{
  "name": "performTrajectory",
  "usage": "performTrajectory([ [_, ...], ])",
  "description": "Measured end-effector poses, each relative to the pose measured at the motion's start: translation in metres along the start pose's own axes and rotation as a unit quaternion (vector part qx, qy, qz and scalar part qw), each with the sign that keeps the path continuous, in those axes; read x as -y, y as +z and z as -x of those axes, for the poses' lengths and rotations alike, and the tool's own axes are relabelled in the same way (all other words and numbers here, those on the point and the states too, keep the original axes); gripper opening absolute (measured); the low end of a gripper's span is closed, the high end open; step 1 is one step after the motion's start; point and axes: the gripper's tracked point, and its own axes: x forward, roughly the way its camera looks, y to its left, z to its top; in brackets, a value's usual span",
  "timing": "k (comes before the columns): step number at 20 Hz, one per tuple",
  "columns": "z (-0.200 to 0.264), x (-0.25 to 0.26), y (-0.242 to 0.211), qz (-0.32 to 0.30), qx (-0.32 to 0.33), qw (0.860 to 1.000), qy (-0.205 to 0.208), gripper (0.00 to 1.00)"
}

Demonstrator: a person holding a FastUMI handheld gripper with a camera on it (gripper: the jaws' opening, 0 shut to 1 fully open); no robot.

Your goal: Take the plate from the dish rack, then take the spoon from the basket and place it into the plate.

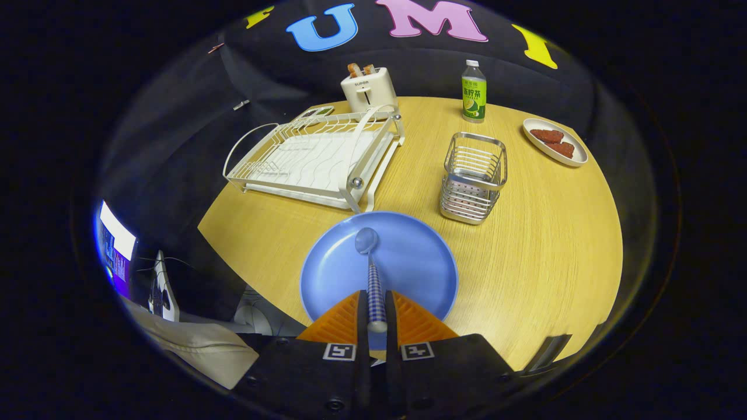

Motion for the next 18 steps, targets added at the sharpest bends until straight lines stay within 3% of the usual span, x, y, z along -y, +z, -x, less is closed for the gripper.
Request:
performTrajectory([
  [7,-0.014,0.014,-0.029,0.021,-0.036,0.998,-0.045,0.16],
  [9,-0.016,0.021,-0.029,0.019,-0.034,0.997,-0.059,0.22],
  [11,-0.018,0.022,-0.026,0.008,-0.029,0.998,-0.061,0.35],
  [12,-0.019,0.023,-0.024,0.004,-0.025,0.998,-0.062,0.51],
  [13,-0.019,0.024,-0.023,0.002,-0.024,0.998,-0.063,0.57],
  [15,-0.017,0.025,-0.021,-0.002,-0.021,0.998,-0.065,0.79],
  [16,-0.017,0.025,-0.020,-0.003,-0.018,0.998,-0.066,0.97],
  [18,-0.016,0.025,-0.017,-0.003,-0.012,0.998,-0.069,1.00],
])
